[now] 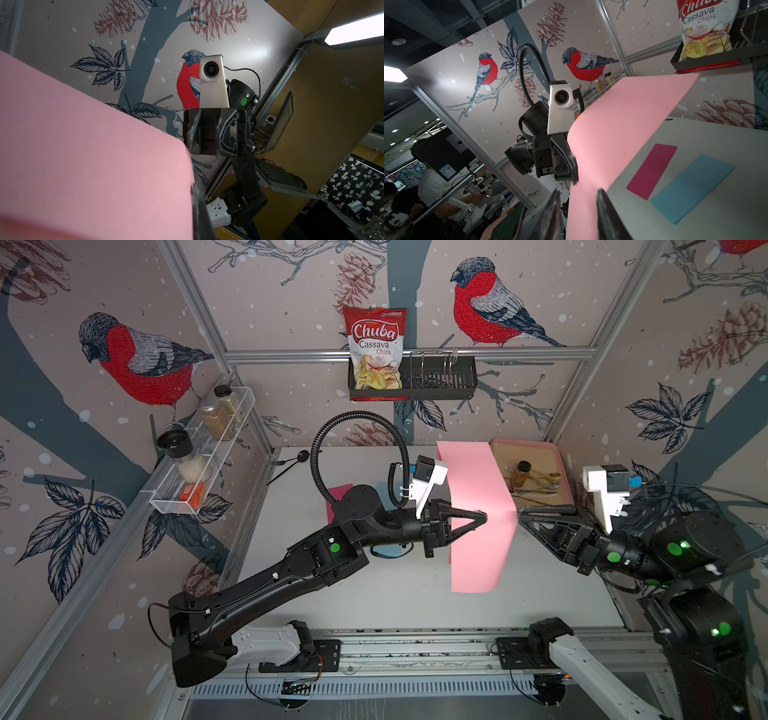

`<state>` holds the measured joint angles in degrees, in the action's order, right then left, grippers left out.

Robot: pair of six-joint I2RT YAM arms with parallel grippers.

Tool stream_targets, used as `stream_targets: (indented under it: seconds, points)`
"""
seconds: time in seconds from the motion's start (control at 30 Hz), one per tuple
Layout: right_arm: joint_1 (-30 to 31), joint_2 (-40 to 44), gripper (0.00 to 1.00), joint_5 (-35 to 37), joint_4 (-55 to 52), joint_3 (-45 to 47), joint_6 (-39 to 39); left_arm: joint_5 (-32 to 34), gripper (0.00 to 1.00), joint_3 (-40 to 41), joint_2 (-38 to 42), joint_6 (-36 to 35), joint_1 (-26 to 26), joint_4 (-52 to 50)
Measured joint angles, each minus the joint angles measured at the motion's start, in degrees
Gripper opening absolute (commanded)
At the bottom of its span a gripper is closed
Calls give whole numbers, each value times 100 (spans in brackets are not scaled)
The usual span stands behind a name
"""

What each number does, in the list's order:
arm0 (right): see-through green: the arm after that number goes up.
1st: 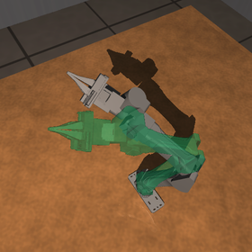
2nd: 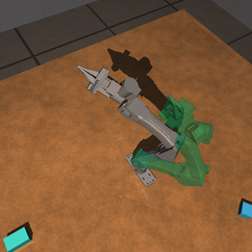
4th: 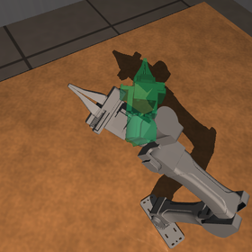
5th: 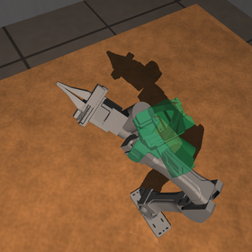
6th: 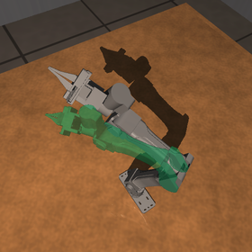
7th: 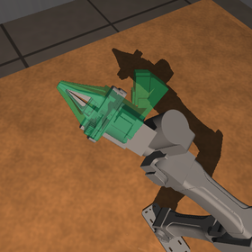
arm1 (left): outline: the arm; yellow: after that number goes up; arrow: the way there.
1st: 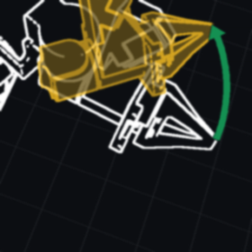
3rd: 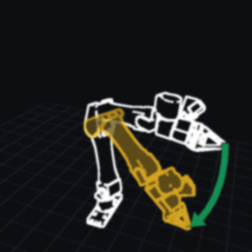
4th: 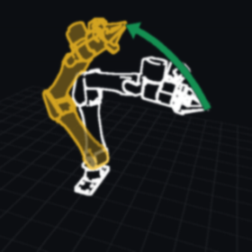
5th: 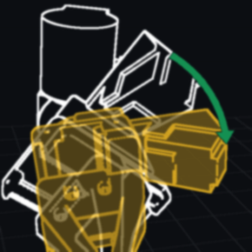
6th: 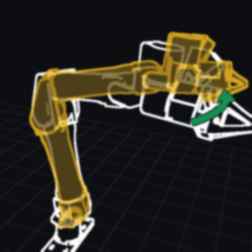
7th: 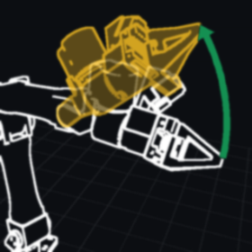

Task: Fold the rectangular paper in half along the long edge
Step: Fold the paper.

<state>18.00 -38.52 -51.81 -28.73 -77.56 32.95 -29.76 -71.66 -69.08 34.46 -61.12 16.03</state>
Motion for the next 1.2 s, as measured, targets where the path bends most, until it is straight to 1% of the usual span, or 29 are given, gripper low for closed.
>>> stream_targets:
  seconds: [0.23, 0.33, 0.43, 0.57, 0.63, 0.67, 0.7, 0.73, 0.8, 0.83, 0.97, 1.0, 1.03, 1.07, 1.1, 1.17, 1.2]
  points:
    - [0, 28, 33, 2, -76, 151, -4, 0, 0, -31, 11, -2, 0, -4]
    - [0, 31, 31, 4, -90, 221, -2, 2, 0, -31, 28, -4, 0, -15]
    - [0, 39, 27, 2, -70, 229, 0, 2, 0, -31, 35, -4, 0, -13]
    - [0, 37, 16, -68, -2, 236, 48, 0, 0, -26, 26, -2, 0, -13]
    - [0, 31, 8, -111, 2, 219, 96, 2, 0, -26, -4, -2, 0, -13]
    - [0, 33, 6, -129, 7, 216, 133, 2, 0, -24, -20, -2, 0, -13]
    - [0, 37, 6, -151, 20, 216, 149, 4, 0, -17, -39, -2, 0, -13]
    - [0, 37, 7, -177, 24, 216, 151, 15, 0, -9, -50, -2, 0, -13]
    - [0, 46, 22, -203, 42, 221, 166, 22, 0, -2, -66, -2, 0, -13]
    - [0, 50, 23, -216, 42, 227, 170, 22, 0, 0, -68, -2, 0, -13]
    - [0, 74, 3, -219, 70, 304, 173, 22, 0, 2, -68, -2, 0, -13]
    - [0, 83, 2, -216, 61, 328, 179, 22, 0, 2, -66, -2, 0, -13]
    - [0, 96, 4, -214, 61, 345, 177, 17, 0, 2, -66, -2, 0, -13]
    - [0, 109, 9, -216, 61, 356, 170, 17, 0, 2, -66, -2, 0, -15]
    - [0, 122, 10, -216, 63, 361, 170, 15, 0, 2, -66, -2, 0, -15]
    - [0, 140, 3, -219, 55, 361, 160, 20, 0, 2, -66, -2, 0, -15]
    - [0, 144, 2, -219, 52, 363, 151, 22, 0, 2, -63, -2, 0, -15]
